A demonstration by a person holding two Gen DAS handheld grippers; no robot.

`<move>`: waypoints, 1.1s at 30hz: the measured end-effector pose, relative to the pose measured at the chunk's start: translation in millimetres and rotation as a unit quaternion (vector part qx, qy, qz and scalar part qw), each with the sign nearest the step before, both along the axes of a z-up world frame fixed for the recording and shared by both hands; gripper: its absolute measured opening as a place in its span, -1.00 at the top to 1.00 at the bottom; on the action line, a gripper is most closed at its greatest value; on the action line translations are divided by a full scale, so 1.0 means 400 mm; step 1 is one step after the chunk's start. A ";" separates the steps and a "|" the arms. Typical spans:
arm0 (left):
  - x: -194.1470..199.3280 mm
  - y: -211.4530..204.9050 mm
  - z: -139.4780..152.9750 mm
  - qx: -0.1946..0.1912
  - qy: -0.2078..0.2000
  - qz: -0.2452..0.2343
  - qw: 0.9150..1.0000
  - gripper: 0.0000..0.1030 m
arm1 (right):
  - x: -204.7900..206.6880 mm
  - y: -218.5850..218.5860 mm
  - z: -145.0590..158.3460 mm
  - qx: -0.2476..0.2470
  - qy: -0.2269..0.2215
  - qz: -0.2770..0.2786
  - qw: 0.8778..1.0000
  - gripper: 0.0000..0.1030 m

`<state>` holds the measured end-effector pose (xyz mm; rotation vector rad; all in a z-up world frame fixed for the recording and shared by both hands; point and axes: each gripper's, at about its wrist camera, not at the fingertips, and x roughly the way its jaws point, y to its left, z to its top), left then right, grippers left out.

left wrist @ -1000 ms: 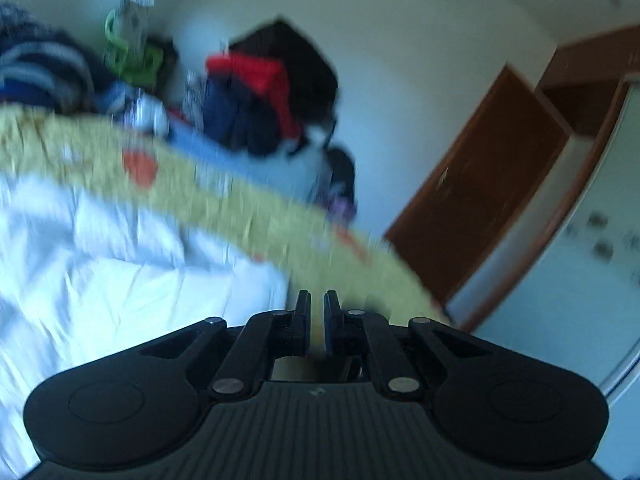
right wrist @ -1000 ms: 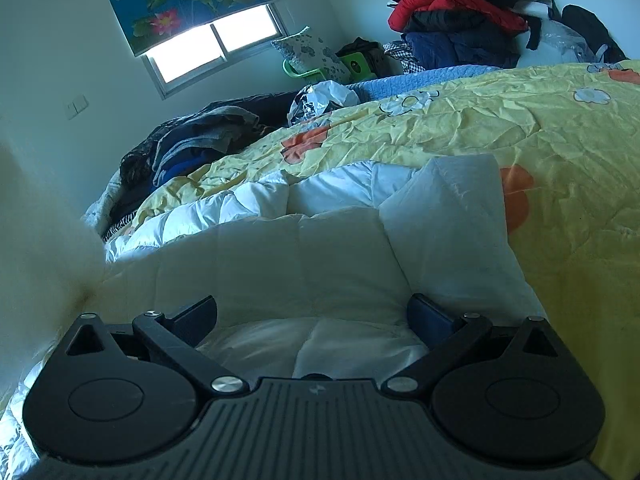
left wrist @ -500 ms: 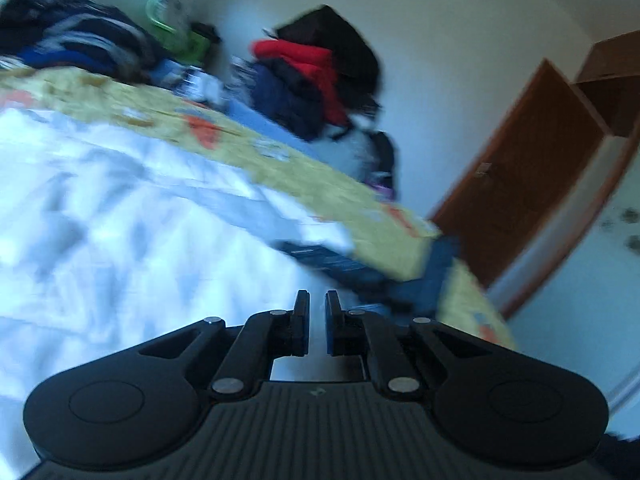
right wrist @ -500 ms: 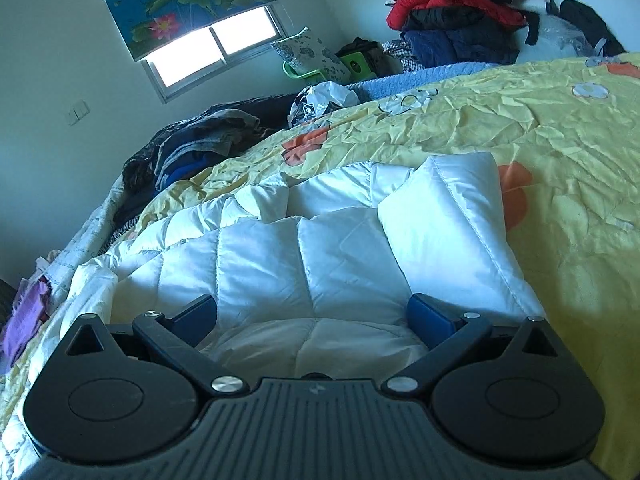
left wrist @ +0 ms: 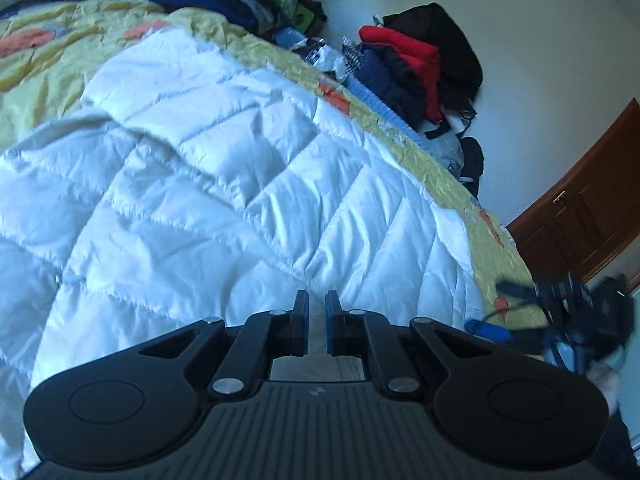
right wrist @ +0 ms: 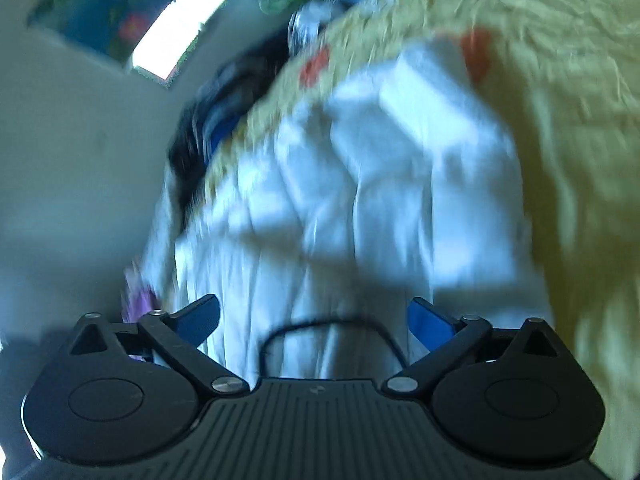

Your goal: Fold small clothes

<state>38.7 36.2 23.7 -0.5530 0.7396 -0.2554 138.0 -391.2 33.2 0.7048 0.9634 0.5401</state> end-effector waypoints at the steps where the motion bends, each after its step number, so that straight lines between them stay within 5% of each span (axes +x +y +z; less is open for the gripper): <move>1: 0.001 0.001 0.005 0.003 -0.005 -0.002 1.000 0.85 | -0.029 0.012 0.021 -0.027 -0.018 0.017 0.999 -0.81; 3: 0.013 -0.005 0.009 0.008 -0.010 -0.005 1.000 0.84 | -0.095 0.033 0.081 -0.131 -0.083 0.015 0.988 -0.83; 5: 0.019 -0.009 0.012 0.007 -0.009 -0.007 1.000 0.84 | -0.152 0.039 0.140 -0.226 -0.151 -0.010 0.962 -0.86; 8: 0.031 -0.018 0.011 0.006 -0.004 -0.007 1.000 0.83 | -0.219 0.032 0.234 -0.358 -0.259 -0.053 0.896 -0.92; 11: 0.033 -0.016 0.014 0.002 -0.007 -0.003 1.000 0.83 | -0.253 0.014 0.315 -0.500 -0.343 -0.075 0.791 -0.99; 12: 0.032 -0.014 0.015 0.003 -0.007 -0.001 1.000 0.83 | -0.259 0.004 0.337 -0.551 -0.361 -0.079 0.748 -0.99; 14: 0.029 -0.007 0.012 0.002 -0.004 0.002 1.000 0.83 | -0.256 -0.014 0.353 -0.658 -0.383 -0.090 0.642 -0.99; 15: 0.029 -0.004 0.010 0.002 -0.002 0.004 1.000 0.83 | -0.247 -0.024 0.348 -0.718 -0.389 -0.088 0.571 -0.99; 16: 0.030 -0.004 0.008 0.003 0.000 0.006 1.000 0.83 | -0.235 -0.034 0.340 -0.759 -0.390 -0.085 0.515 -1.00; 17: 0.029 -0.004 0.007 0.003 0.002 0.008 1.000 0.83 | -0.224 -0.042 0.330 -0.790 -0.387 -0.086 0.468 -1.00; 18: 0.029 -0.005 0.005 0.003 0.004 0.009 1.000 0.83 | -0.216 -0.049 0.324 -0.802 -0.386 -0.091 0.447 -1.00; 19: 0.030 -0.007 0.004 0.003 0.007 0.008 1.000 0.83 | -0.214 -0.048 0.323 -0.791 -0.391 -0.091 0.462 -1.00; 20: 0.030 -0.011 0.004 0.005 0.009 0.006 1.000 0.83 | -0.218 -0.041 0.323 -0.769 -0.398 -0.091 0.492 -1.00; 21: 0.031 -0.016 0.004 0.008 0.010 0.004 1.000 0.83 | -0.224 -0.031 0.322 -0.733 -0.407 -0.086 0.539 -1.00; 25: 0.030 -0.032 0.017 0.019 0.006 -0.006 1.000 0.83 | -0.216 0.005 0.285 -0.502 -0.382 -0.055 0.774 -1.00; 27: 0.030 -0.033 0.022 0.021 0.004 -0.005 1.000 0.83 | -0.167 0.004 0.237 -0.345 -0.294 -0.034 0.891 -0.99; 28: 0.031 -0.031 0.023 0.021 0.005 -0.004 1.000 0.83 | -0.141 0.006 0.202 -0.273 -0.231 -0.017 0.934 -0.99; 29: 0.031 -0.030 0.023 0.020 0.006 -0.002 1.000 0.83 | -0.110 0.010 0.156 -0.202 -0.161 -0.003 0.966 -0.99; 30: 0.031 -0.028 0.023 0.019 0.007 -0.001 1.000 0.83 | -0.080 0.013 0.113 -0.148 -0.100 0.009 0.984 -0.93; 33: 0.029 -0.027 0.021 0.019 0.010 -0.001 1.000 0.83 | -0.020 0.017 0.025 -0.087 -0.010 0.006 0.996 -0.92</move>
